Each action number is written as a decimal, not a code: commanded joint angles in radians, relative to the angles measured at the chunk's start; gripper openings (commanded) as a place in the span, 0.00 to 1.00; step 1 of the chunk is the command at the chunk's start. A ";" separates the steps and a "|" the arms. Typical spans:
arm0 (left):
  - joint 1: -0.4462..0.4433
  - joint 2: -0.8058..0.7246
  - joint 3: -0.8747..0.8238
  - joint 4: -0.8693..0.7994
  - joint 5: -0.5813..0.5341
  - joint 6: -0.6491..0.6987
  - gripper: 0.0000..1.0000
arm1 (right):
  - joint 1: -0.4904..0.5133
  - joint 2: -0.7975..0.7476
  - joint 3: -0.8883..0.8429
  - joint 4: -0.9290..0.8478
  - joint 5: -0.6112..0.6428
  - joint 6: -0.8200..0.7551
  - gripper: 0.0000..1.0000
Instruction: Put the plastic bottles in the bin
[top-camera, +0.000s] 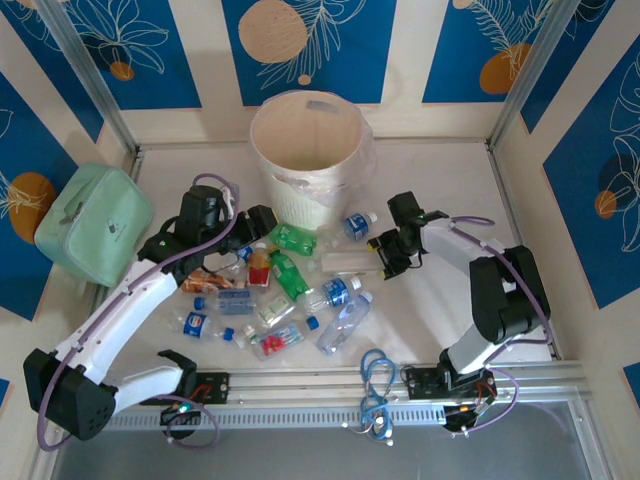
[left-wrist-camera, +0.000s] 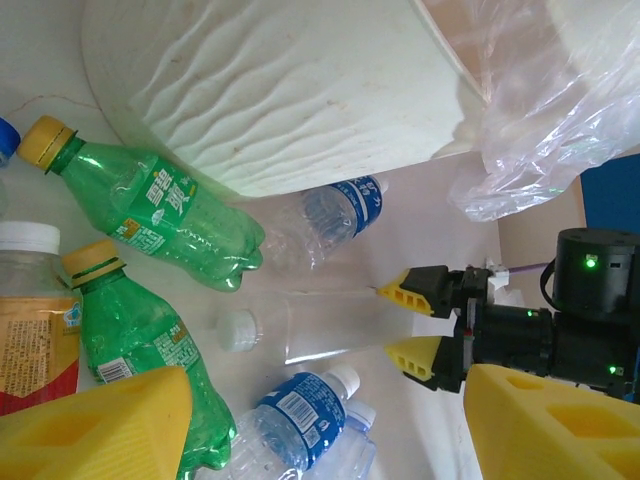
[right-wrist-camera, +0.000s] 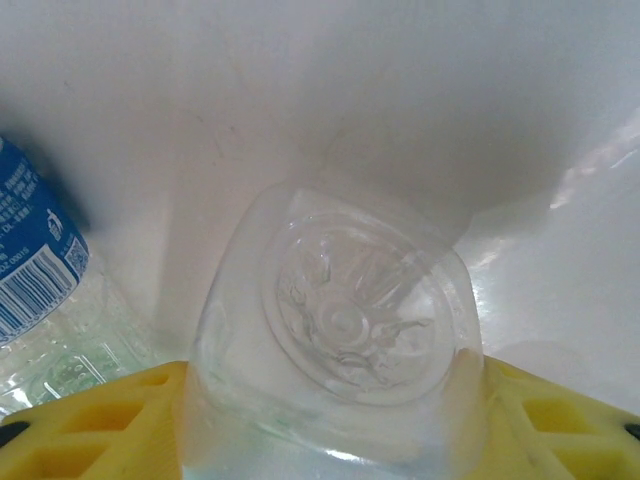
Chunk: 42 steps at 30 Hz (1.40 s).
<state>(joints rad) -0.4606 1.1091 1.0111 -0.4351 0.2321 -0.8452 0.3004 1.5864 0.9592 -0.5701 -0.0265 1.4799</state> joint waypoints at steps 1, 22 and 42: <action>-0.009 -0.001 0.040 -0.012 0.003 0.027 0.72 | -0.026 -0.067 -0.029 -0.028 0.026 -0.046 0.34; -0.076 0.072 0.064 0.281 0.331 0.027 0.77 | -0.132 -0.529 0.114 -0.159 -0.084 -0.453 0.31; -0.201 0.186 0.229 0.194 0.544 0.291 1.00 | 0.130 -0.422 0.418 -0.153 -0.196 -0.606 0.32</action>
<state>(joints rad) -0.6468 1.2919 1.2007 -0.2020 0.6991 -0.6266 0.4046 1.1564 1.3350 -0.7048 -0.2100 0.9142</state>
